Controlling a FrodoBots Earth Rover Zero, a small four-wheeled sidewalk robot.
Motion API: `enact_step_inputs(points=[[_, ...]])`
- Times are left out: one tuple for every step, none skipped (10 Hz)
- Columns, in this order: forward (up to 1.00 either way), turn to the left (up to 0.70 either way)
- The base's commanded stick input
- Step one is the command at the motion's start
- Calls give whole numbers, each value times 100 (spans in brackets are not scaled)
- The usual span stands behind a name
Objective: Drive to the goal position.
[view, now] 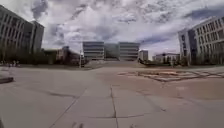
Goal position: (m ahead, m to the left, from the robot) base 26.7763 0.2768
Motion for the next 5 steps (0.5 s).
enact_step_inputs(points=[[100, 0], [100, 22], [100, 40], [100, 38], [100, 30]])
